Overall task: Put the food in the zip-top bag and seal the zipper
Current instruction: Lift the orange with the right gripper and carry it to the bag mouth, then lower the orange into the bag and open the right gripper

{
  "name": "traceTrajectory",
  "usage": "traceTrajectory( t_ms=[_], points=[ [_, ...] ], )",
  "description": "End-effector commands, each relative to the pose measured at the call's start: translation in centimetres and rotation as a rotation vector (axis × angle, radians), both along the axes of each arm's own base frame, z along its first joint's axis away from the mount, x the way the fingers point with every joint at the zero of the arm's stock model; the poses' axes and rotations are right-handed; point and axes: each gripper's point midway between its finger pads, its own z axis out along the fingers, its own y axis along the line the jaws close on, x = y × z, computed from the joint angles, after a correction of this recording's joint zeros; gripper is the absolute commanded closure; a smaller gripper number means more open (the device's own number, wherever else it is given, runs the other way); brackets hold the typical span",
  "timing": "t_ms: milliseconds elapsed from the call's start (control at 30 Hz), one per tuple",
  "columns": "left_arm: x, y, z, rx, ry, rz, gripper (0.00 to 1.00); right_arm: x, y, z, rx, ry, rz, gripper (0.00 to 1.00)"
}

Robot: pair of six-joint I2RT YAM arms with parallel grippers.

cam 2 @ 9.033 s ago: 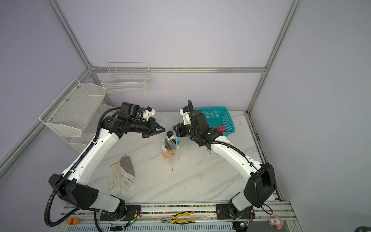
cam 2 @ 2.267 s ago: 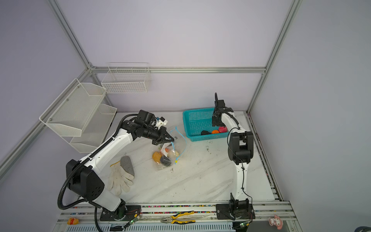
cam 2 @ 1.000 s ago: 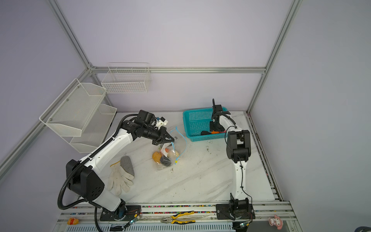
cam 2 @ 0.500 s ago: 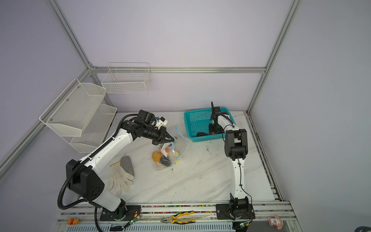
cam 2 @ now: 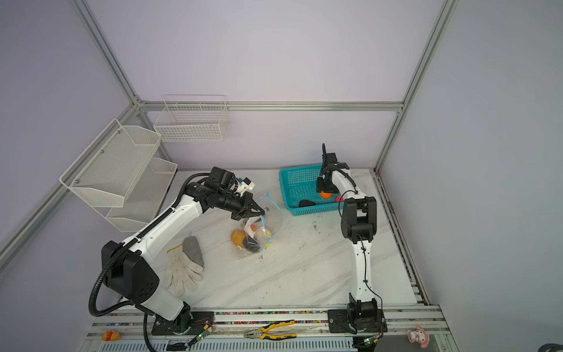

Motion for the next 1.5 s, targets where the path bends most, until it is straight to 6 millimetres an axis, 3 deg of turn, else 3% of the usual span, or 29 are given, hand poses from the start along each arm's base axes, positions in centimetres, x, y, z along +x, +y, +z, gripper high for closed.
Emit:
traceTrajectory(
  t_ms=[0, 133, 267, 333, 500, 667, 900, 1000, 1300, 1467],
  points=[
    [0.8, -0.3, 1.1, -0.027, -0.038, -0.010, 1.00, 0.3, 1.6, 6.2, 0.086, -0.138, -0.001, 0.50],
    [1.3, -0.4, 1.2, -0.028, -0.036, -0.006, 1.00, -1.4, 4.3, 11.3, 0.153, -0.253, 0.034, 0.51],
    [1.8, -0.6, 1.5, -0.031, -0.044, -0.002, 1.00, -5.4, 8.8, 16.4, 0.229, -0.377, 0.106, 0.51],
    [1.8, -0.6, 1.6, -0.033, -0.045, 0.000, 1.00, -7.9, 11.1, 18.1, 0.277, -0.412, 0.155, 0.51],
    [2.0, -0.4, 1.7, -0.032, -0.046, 0.007, 1.00, -14.7, 16.3, 20.3, 0.427, -0.433, 0.310, 0.52],
    [2.1, -0.2, 2.1, -0.034, -0.051, 0.017, 1.00, -19.9, 20.1, 19.6, 0.532, -0.366, 0.446, 0.52],
    [1.9, 0.0, 3.1, -0.038, -0.071, 0.033, 1.00, -23.4, 23.1, 16.7, 0.605, -0.276, 0.557, 0.52],
    [1.7, 0.1, 3.3, -0.041, -0.071, 0.036, 1.00, -23.9, 24.0, 15.8, 0.618, -0.259, 0.565, 0.52],
    [1.0, 0.3, 3.6, -0.045, -0.071, 0.037, 1.00, -23.1, 24.1, 12.9, 0.572, -0.215, 0.536, 0.51],
    [0.7, 0.5, 4.0, -0.047, -0.085, 0.038, 1.00, -23.1, 23.7, 12.4, 0.551, -0.210, 0.529, 0.51]
  ],
)
